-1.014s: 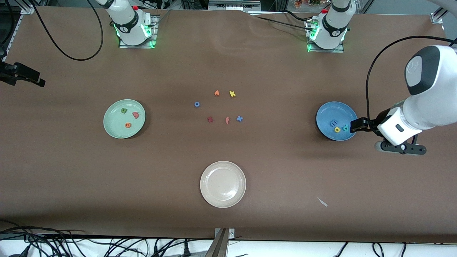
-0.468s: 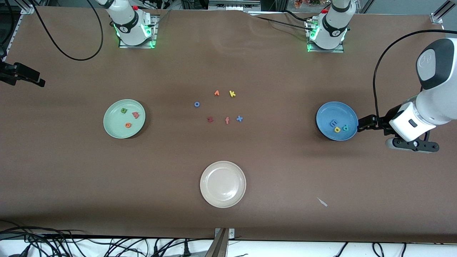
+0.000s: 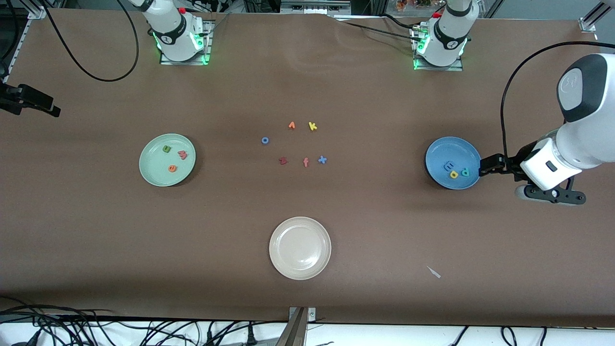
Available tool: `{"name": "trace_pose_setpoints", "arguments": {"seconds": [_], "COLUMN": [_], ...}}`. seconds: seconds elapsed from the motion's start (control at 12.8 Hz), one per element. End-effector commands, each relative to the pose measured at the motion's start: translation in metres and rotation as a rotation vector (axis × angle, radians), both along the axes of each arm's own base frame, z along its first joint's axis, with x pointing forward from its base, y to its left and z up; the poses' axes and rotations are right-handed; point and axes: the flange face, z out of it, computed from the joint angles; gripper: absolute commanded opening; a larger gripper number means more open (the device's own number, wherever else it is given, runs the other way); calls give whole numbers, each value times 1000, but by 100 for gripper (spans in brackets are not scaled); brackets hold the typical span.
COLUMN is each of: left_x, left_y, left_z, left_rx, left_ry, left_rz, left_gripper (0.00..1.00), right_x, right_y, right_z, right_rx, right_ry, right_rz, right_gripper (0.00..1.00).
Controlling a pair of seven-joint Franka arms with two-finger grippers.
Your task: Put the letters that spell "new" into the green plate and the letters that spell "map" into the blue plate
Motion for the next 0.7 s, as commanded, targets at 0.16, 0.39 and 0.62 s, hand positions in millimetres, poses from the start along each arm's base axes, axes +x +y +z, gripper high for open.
{"name": "trace_pose_setpoints", "arguments": {"seconds": [0.16,0.39,0.62], "left_x": [-6,-6,-6], "left_y": [0,0,0], "left_z": [2,2,3], "left_rx": [-24,-24,-24], "left_ry": [6,6,5], "left_rz": [-17,-15,-15], "left_gripper": [100,100,100], "right_x": [2,1,2], "right_y": [-2,-4,-4], "right_z": [3,3,3], "right_rx": [27,33,33], "right_ry": [-4,-5,-7], "right_rz": [-3,-8,-8], "right_gripper": [100,100,100]}}
